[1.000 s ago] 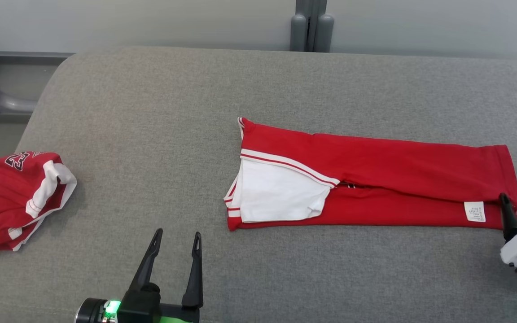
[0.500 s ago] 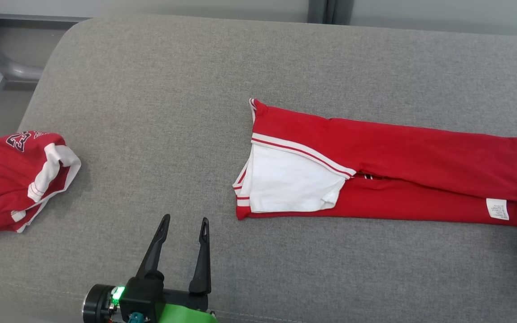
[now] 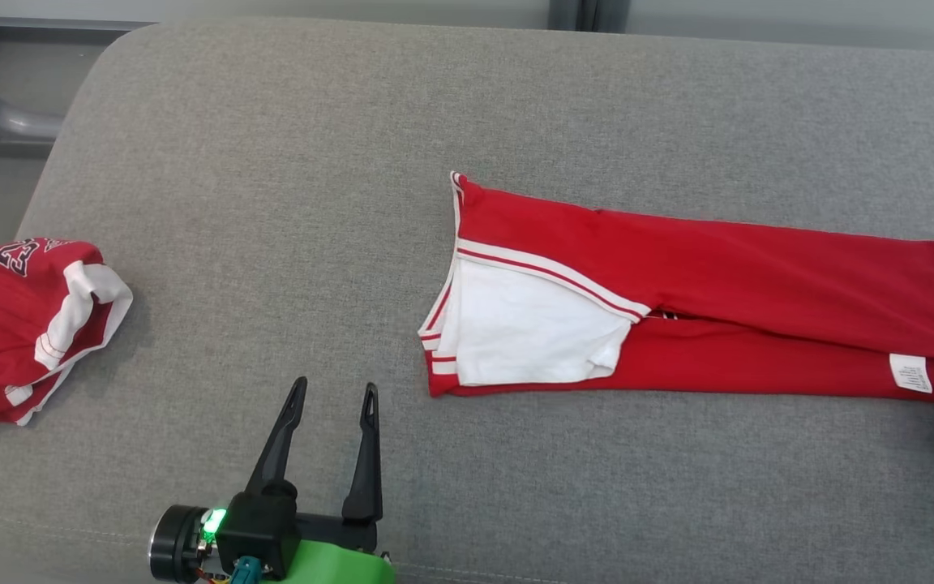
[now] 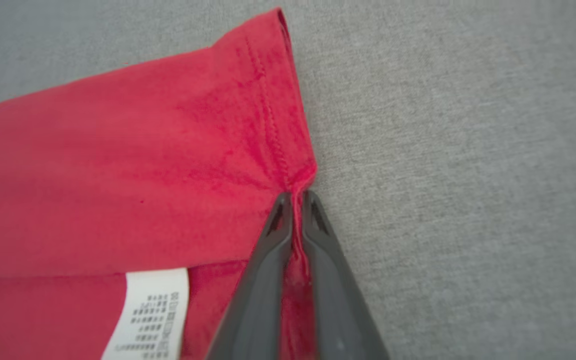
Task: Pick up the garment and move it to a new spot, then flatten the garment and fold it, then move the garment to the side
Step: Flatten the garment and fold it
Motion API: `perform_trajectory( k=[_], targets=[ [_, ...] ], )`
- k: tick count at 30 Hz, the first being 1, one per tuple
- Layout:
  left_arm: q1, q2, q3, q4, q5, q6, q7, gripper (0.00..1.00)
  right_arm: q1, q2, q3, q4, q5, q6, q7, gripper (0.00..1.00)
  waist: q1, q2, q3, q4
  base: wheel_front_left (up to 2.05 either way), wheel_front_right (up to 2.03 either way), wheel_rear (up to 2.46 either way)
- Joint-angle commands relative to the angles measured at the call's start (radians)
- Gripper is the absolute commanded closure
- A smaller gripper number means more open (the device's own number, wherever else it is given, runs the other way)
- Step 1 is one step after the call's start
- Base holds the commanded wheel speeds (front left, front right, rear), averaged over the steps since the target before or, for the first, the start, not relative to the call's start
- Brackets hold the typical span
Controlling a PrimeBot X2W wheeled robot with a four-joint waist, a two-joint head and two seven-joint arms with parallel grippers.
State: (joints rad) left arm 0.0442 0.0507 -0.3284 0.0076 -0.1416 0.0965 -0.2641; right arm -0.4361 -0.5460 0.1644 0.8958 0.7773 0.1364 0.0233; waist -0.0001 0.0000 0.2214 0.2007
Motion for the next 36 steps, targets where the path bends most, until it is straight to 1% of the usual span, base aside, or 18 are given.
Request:
perform_trajectory(
  k=[1, 5, 9, 11, 15, 18, 21, 24, 26, 30, 34, 36],
  targets=[
    [-0.018, 0.0, 0.004, -0.002, -0.011, -0.003, 0.0, 0.0, 0.013, -0.038, 0.002, 0.016, 0.0, -0.01, -0.004, 1.0, 0.0001, 0.0, 0.008, -0.012, 0.0, 0.0, 0.0],
    [-0.021, 0.0, 0.006, -0.004, -0.004, -0.004, 0.0, 0.0, -0.013, -0.108, -0.003, 0.013, -0.012, -0.008, -0.02, 1.0, 0.0001, 0.0, 0.017, -0.029, 0.0, 0.0, 0.0],
    [-0.027, 0.0, 0.012, 0.001, 0.002, -0.01, 0.0, 0.0, -0.03, -0.186, -0.004, 0.009, -0.032, -0.007, -0.013, 1.0, 0.0001, 0.0, 0.023, -0.045, 0.0, 0.0, 0.0],
    [-0.027, 0.0, 0.013, 0.004, 0.003, -0.012, 0.0, 0.0, -0.041, -0.214, -0.003, -0.008, -0.046, -0.007, -0.01, 1.0, 0.0001, 0.0, 0.019, -0.053, 0.0, 0.0, 0.0],
    [-0.022, 0.0, 0.016, 0.01, 0.005, -0.009, 0.0, 0.0, -0.055, -0.241, -0.008, -0.07, -0.072, -0.007, 0.002, 1.0, 0.0001, 0.0, 0.004, -0.071, 0.0, 0.0, 0.0],
    [-0.017, 0.0, 0.014, 0.012, 0.005, -0.011, 0.0, 0.0, -0.054, -0.235, -0.017, -0.135, -0.096, -0.007, 0.021, 1.0, 0.0001, 0.0, -0.011, -0.081, 0.0, 0.0, 0.0],
    [-0.007, 0.001, 0.012, 0.013, 0.009, -0.009, 0.0, 0.0, -0.025, -0.205, -0.04, -0.216, -0.109, -0.006, 0.053, 1.0, 0.0001, 0.0, -0.027, -0.086, 0.0, 0.0, 0.0],
    [0.002, 0.001, 0.012, 0.012, 0.012, -0.006, 0.0, 0.0, 0.003, -0.184, -0.079, -0.304, -0.147, -0.006, 0.087, 1.0, 0.0001, 0.0, -0.042, -0.082, 0.0, 0.0, 0.0],
    [0.009, 0.001, 0.011, 0.011, 0.013, -0.005, 0.0, 0.0, 0.03, -0.154, -0.111, -0.373, -0.176, -0.006, 0.113, 1.0, 0.0001, 0.0, -0.052, -0.075, 0.0, 0.0, 0.0],
    [0.017, 0.001, 0.01, 0.009, 0.015, -0.002, 0.0, 0.0, 0.089, -0.071, -0.176, -0.533, -0.222, -0.006, 0.176, 1.0, 0.0001, 0.0, -0.067, -0.059, 0.0, 0.0, 0.0],
    [0.03, 0.001, 0.013, 0.006, 0.02, -0.004, 0.0, 0.0, 0.141, 0.04, -0.19, -0.71, -0.264, -0.006, 0.254, 1.0, 0.0001, 0.0, -0.074, -0.044, 0.0, 0.0, 0.0],
    [0.033, 0.001, 0.017, 0.008, 0.022, -0.008, 0.0, 0.0, 0.156, 0.097, -0.194, -0.768, -0.292, -0.006, 0.275, 1.0, 0.0001, 0.0, -0.074, -0.035, 0.0, 0.0, 0.0]
  ],
)
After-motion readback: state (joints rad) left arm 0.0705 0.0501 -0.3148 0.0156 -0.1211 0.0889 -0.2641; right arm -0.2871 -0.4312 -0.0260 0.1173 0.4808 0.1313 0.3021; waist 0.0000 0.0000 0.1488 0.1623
